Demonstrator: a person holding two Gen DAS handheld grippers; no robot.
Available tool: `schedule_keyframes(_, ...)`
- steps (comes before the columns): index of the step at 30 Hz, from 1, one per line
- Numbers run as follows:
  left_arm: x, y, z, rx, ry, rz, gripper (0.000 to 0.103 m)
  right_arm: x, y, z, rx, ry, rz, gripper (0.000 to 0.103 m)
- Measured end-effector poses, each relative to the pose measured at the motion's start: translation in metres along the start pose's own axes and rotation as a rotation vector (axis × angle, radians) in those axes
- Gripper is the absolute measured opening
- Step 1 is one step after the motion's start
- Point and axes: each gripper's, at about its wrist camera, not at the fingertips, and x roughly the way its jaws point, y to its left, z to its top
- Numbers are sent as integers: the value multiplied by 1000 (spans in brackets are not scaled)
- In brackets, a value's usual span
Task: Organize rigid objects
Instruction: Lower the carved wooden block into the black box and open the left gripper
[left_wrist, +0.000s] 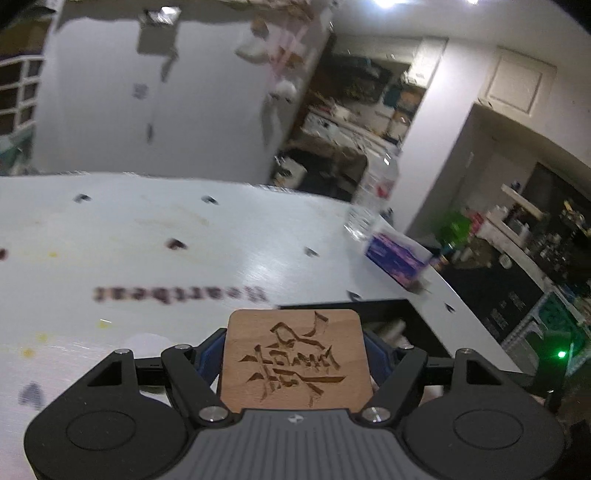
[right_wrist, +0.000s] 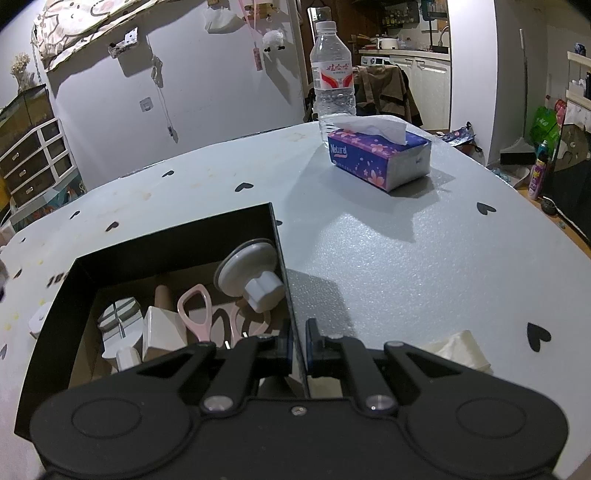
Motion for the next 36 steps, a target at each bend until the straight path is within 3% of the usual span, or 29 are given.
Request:
schedule_keyframes(6,30,-48,-9,126,124,-89,75,2,-3,-1,5,-2,14,7)
schedule_keyframes(11,48,-60,-20,200,191,-72,75,4,-4,-1,6,1,20,6)
schedule_keyframes(19,52,-63,-16,265,167,-54,78,5,-4,-1,8,2,20,6)
schedule_keyframes(21,49,-63,-17,268,169,-73,96,5,-4,-1,5,2,18,6)
schedule_keyframes(22,46,-64,-18,274,167,-78,97,5,-4,-1,5,3,18,6)
schedule_keyframes(36,38,-64,-24,289,201,-93,97,5,-3,-1,2,4,13,6)
